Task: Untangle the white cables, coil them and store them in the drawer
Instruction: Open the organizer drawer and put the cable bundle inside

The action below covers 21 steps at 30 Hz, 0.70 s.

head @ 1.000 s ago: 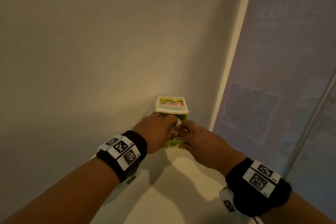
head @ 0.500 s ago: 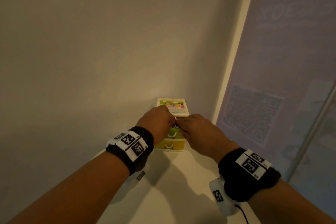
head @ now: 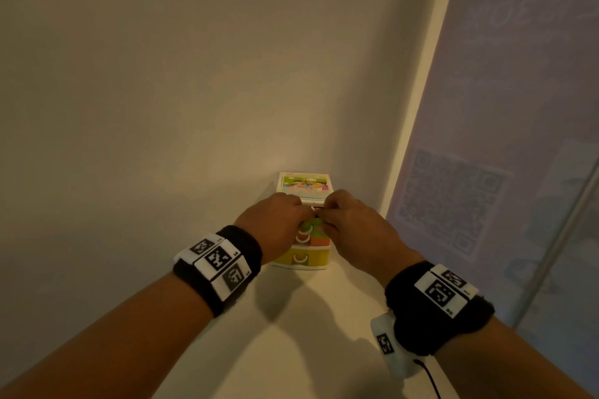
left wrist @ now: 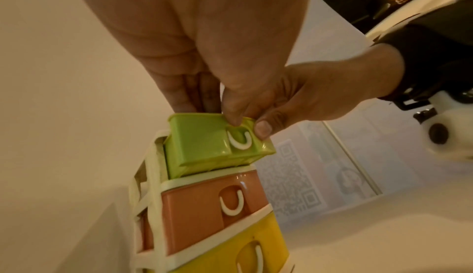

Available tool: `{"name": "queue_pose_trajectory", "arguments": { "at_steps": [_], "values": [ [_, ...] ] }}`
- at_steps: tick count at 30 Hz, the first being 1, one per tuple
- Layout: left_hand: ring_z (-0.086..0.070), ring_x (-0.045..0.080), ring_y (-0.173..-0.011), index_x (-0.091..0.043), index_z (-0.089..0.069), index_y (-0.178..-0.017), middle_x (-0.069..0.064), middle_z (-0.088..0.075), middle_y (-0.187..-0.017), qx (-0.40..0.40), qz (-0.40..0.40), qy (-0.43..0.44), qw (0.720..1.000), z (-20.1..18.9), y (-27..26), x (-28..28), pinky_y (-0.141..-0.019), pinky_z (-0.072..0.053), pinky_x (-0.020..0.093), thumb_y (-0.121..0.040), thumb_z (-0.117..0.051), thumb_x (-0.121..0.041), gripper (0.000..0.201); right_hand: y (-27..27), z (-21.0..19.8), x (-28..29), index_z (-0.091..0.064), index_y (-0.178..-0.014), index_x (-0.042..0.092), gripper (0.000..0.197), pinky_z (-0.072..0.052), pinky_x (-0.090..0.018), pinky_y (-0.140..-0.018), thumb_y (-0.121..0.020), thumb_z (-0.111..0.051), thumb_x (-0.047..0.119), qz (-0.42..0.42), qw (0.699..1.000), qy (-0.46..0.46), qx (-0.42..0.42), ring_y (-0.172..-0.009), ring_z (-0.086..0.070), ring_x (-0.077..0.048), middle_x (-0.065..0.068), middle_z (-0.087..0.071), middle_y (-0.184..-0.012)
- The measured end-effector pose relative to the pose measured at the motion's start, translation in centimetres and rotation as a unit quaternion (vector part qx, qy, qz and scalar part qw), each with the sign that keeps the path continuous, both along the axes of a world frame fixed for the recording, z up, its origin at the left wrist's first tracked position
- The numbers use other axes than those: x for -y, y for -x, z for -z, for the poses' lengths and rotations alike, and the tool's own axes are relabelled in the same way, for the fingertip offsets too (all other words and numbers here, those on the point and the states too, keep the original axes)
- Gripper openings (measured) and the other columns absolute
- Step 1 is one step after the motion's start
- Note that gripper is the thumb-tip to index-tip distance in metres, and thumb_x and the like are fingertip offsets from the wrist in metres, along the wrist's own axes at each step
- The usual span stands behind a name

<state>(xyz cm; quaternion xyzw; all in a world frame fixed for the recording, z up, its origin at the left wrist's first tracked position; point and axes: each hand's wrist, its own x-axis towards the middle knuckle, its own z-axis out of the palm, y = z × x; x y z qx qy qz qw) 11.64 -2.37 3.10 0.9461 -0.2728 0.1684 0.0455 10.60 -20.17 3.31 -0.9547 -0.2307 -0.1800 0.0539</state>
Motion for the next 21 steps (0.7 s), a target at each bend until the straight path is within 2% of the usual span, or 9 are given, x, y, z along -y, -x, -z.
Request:
{"name": "queue_pose_trajectory", "arguments": {
  "at_steps": [4, 7, 12, 14, 16, 19, 21],
  "values": [
    [-0.051, 0.024, -0.119, -0.027, -0.049, -0.138, 0.002, -0.057, -0.128, 0.016, -0.018, 0.017, 1.0, 0.9, -0.6, 0.3, -0.099, -0.047, 0.038, -0.097, -0.05, -0.029, 0.042, -0.7, 0.5, -0.4, -0.067, -0.123, 0.018, 0.03, -0.052, -0.043, -0.086, -0.099, -0.05, 0.024, -0.005, 1.0, 0.001, 0.024, -0.099, -0.059, -0.03, -0.008, -0.064, -0.114],
    [-0.05, 0.026, -0.116, -0.024, -0.052, -0.137, 0.004, -0.052, -0.126, 0.04, -0.015, 0.057, 0.997, 1.4, -0.6, 0.5, -0.098, -0.047, 0.037, -0.096, -0.052, -0.028, 0.041, -1.0, 0.8, -0.4, -0.069, -0.121, 0.018, 0.029, -0.052, -0.043, -0.085, -0.1, -0.049, 0.024, 0.002, 0.999, -0.027, 0.036, -0.099, -0.058, -0.028, -0.006, -0.062, -0.114],
    [-0.046, 0.028, -0.118, -0.027, -0.054, -0.135, 0.0, -0.057, -0.126, 0.114, -0.045, 0.007, 0.992, 1.0, -0.4, 0.6, -0.093, -0.04, 0.037, -0.096, -0.049, -0.031, 0.039, -1.1, 1.0, -0.5, -0.072, -0.115, 0.018, 0.027, -0.053, -0.043, -0.082, -0.098, -0.053, 0.026, 0.026, 0.995, -0.067, 0.065, -0.098, -0.06, -0.028, -0.006, -0.059, -0.117],
    [-0.052, 0.031, -0.11, -0.025, -0.062, -0.127, 0.003, -0.062, -0.12, 0.099, -0.035, 0.042, 0.994, 0.9, -0.4, 0.3, -0.087, -0.046, 0.038, -0.095, -0.052, -0.028, 0.034, -1.1, 1.0, -0.5, -0.072, -0.114, 0.019, 0.025, -0.053, -0.042, -0.084, -0.097, -0.056, 0.027, 0.031, 0.993, -0.088, 0.075, -0.101, -0.059, -0.027, -0.005, -0.06, -0.121],
    [-0.056, 0.029, -0.105, -0.024, -0.069, -0.115, 0.003, -0.064, -0.114, 0.079, -0.036, 0.082, 0.993, 0.9, -0.7, -0.1, -0.082, -0.052, 0.04, -0.093, -0.056, -0.027, 0.026, -1.1, 0.9, -0.4, -0.071, -0.112, 0.017, 0.023, -0.053, -0.04, -0.083, -0.096, -0.057, 0.026, 0.026, 0.992, -0.105, 0.072, -0.101, -0.061, -0.027, -0.006, -0.063, -0.117],
    [-0.058, 0.028, -0.103, -0.02, -0.074, -0.105, 0.003, -0.065, -0.112, 0.083, -0.032, 0.116, 0.989, 0.8, -1.3, -0.5, -0.08, -0.054, 0.043, -0.09, -0.062, -0.023, 0.019, -1.3, 0.5, -0.7, -0.069, -0.106, 0.015, 0.019, -0.054, -0.035, -0.076, -0.096, -0.057, 0.025, 0.028, 0.991, -0.113, 0.07, -0.094, -0.062, -0.025, -0.006, -0.062, -0.112],
    [-0.058, 0.028, -0.103, -0.018, -0.074, -0.103, 0.004, -0.066, -0.112, 0.088, -0.028, 0.133, 0.987, 0.8, -1.6, -0.5, -0.081, -0.054, 0.044, -0.09, -0.062, -0.021, 0.018, -1.4, 0.5, -0.8, -0.069, -0.102, 0.014, 0.017, -0.054, -0.035, -0.074, -0.096, -0.059, 0.026, 0.03, 0.989, -0.12, 0.076, -0.092, -0.062, -0.025, -0.006, -0.062, -0.109]
  ]
}}
